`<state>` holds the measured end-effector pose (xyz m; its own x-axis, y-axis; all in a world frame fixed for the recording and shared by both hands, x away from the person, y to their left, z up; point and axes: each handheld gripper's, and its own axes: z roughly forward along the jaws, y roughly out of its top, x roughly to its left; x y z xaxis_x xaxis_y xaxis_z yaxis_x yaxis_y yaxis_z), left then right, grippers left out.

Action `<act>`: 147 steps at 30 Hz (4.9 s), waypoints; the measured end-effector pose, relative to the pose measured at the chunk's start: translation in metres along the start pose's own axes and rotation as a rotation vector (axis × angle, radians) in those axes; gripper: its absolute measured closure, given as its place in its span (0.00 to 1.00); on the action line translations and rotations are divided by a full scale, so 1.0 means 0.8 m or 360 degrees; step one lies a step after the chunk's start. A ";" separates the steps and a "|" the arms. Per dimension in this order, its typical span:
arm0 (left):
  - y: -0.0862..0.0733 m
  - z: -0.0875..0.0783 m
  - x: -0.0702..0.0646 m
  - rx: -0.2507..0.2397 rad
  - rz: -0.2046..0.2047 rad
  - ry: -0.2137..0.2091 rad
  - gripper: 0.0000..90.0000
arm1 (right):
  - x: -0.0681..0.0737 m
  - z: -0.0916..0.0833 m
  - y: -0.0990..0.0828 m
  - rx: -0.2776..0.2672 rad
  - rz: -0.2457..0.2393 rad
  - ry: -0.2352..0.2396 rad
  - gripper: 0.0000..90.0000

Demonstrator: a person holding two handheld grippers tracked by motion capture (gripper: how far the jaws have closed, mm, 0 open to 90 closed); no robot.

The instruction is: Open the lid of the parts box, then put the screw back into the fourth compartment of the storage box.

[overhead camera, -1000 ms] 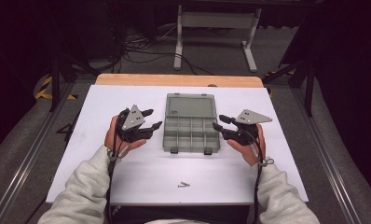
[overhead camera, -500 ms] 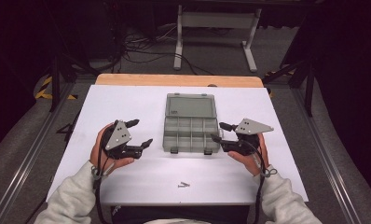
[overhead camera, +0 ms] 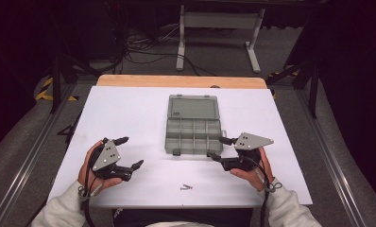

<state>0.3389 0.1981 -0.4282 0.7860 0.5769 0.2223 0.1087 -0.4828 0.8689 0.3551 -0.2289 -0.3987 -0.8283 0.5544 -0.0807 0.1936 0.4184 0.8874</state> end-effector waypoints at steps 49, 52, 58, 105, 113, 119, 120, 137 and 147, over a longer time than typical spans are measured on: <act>-0.035 -0.022 -0.009 0.0036 -0.0157 0.0001 0.08 | 0.087 0.079 -0.031 0.0431 -0.0195 0.0509 0.85; -0.035 -0.022 -0.010 0.0034 -0.0154 -0.0004 0.08 | 0.086 0.081 -0.032 0.0436 -0.0181 0.0521 0.87; -0.035 -0.021 -0.010 0.0043 -0.0149 -0.0009 0.08 | 0.085 0.082 -0.034 0.0452 -0.0182 0.0515 0.90; -0.034 -0.013 0.000 0.0026 -0.0151 -0.0056 0.08 | 0.080 0.075 -0.027 0.0442 -0.0250 0.0351 0.98; -0.034 -0.012 0.000 0.0030 -0.0150 -0.0059 0.08 | 0.077 0.072 -0.024 0.0418 -0.0257 0.0332 0.98; -0.034 -0.011 0.000 0.0029 -0.0152 -0.0060 0.08 | 0.075 0.067 -0.020 0.0397 -0.0270 0.0308 0.98; -0.034 -0.011 0.000 0.0032 -0.0150 -0.0060 0.08 | 0.075 0.066 -0.020 0.0394 -0.0268 0.0309 0.98; -0.030 -0.008 0.000 0.0018 -0.0127 -0.0079 0.08 | 0.062 0.040 -0.008 0.0300 -0.0275 0.0196 0.98; -0.031 -0.012 -0.001 0.0011 -0.0133 -0.0066 0.08 | 0.049 0.031 0.001 0.0233 -0.0255 0.0146 0.98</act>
<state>0.3297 0.2156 -0.4454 0.7986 0.5875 0.1307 0.1788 -0.4388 0.8806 0.3361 -0.1891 -0.4120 -0.8977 0.4075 -0.1678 0.1244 0.5995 0.7906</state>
